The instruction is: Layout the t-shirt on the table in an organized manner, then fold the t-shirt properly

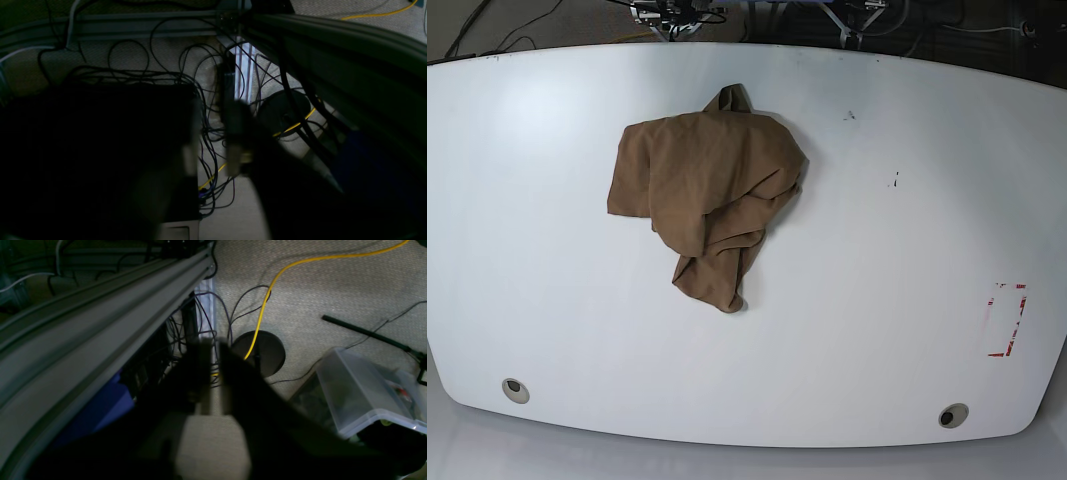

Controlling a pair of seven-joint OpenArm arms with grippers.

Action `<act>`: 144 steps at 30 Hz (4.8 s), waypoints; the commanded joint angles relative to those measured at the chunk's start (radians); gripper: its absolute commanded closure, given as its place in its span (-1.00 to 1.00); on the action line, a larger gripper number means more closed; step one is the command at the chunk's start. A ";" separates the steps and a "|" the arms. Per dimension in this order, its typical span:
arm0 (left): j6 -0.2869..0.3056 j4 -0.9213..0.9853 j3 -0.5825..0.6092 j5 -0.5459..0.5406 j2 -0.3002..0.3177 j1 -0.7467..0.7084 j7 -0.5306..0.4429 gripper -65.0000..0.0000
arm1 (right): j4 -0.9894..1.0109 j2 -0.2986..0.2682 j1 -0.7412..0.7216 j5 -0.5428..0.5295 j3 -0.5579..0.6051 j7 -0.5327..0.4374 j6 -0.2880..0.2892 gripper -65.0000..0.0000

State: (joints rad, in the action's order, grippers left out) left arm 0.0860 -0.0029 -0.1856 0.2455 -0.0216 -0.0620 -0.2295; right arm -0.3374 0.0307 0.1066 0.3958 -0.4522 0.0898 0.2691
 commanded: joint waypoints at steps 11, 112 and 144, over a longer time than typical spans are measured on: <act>0.002 0.001 0.002 0.001 0.002 -0.017 -0.001 0.11 | -0.002 0.001 0.006 -0.004 -0.001 0.000 0.006 0.15; 0.062 -1.614 -0.019 -0.145 0.048 -1.090 -0.043 0.10 | -1.557 0.091 1.117 -0.272 0.214 0.006 0.012 0.17; 0.274 -1.775 -0.176 -0.318 0.070 -0.951 -0.040 0.11 | -1.683 0.096 0.980 -0.278 0.214 -0.034 0.012 0.17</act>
State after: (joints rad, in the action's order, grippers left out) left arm 0.3527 -1.7485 -0.3588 -0.0677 0.0448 -1.0065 -0.2451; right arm -2.0018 0.1249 1.0840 0.1261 -0.2356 0.0803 0.2840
